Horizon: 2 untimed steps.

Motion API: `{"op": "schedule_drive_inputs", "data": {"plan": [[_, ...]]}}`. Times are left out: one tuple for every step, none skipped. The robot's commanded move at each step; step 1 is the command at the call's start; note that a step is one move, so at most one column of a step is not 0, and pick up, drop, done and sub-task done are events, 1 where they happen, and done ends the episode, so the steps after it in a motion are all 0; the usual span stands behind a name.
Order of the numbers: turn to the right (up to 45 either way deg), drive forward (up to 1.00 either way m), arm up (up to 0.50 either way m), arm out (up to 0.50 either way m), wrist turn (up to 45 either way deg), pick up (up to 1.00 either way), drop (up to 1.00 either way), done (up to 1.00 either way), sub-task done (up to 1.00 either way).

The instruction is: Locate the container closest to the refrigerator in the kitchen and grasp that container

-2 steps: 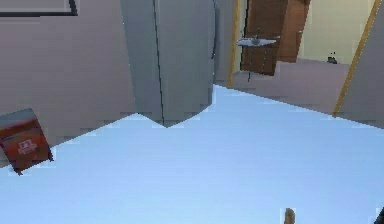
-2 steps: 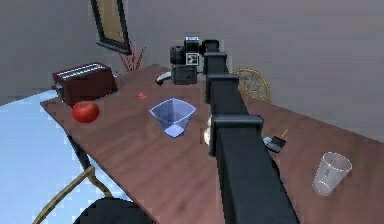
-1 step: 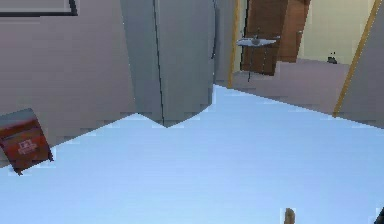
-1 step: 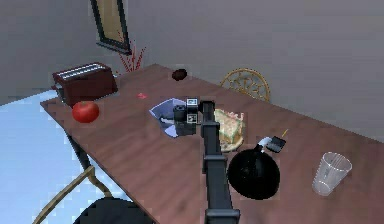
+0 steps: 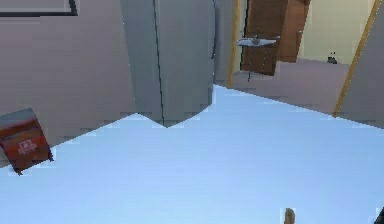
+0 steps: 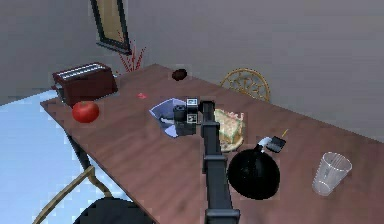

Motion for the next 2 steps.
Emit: {"op": "schedule_drive_inputs", "data": {"plan": [[0.0,0.00,0.10,0.00,0.0,0.00,0.00,0.00,0.00],[0.0,0.00,0.00,0.00,0.0,0.00,0.00,1.00,0.00]]}}
